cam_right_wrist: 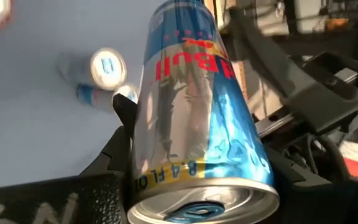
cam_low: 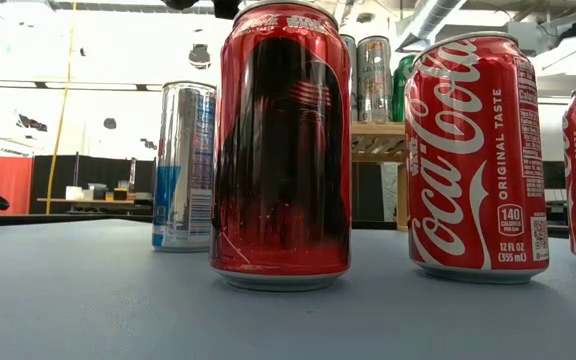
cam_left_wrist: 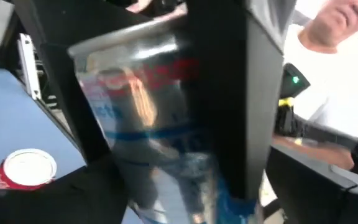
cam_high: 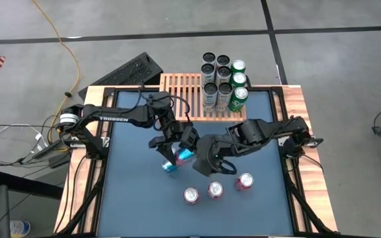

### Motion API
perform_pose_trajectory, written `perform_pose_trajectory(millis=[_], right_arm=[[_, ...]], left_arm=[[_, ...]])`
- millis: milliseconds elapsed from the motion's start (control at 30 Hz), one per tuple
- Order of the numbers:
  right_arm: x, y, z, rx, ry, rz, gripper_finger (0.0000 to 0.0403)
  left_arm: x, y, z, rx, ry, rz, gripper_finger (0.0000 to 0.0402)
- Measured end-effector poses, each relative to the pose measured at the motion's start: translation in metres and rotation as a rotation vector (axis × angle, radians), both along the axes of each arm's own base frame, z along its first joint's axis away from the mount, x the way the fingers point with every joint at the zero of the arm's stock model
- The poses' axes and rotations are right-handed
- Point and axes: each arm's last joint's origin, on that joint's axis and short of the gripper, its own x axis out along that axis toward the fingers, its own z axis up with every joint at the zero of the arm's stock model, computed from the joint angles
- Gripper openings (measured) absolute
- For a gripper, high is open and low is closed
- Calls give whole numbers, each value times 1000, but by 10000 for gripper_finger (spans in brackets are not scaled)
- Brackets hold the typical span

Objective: Place canned beverage on shelf
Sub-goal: Put the bottom right blue soda can on the shelf

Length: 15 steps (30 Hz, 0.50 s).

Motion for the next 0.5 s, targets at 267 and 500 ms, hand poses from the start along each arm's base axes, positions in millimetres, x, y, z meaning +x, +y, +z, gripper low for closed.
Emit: perform_pose_trajectory(millis=[267,500], right_arm=[[-2,0,-2,-26,18,-27,190],[-3,2,-3,-47,29,-36,190]], left_arm=[[0,1,0,-14,27,33,352],[3,1,-3,-53,130,102,352]])
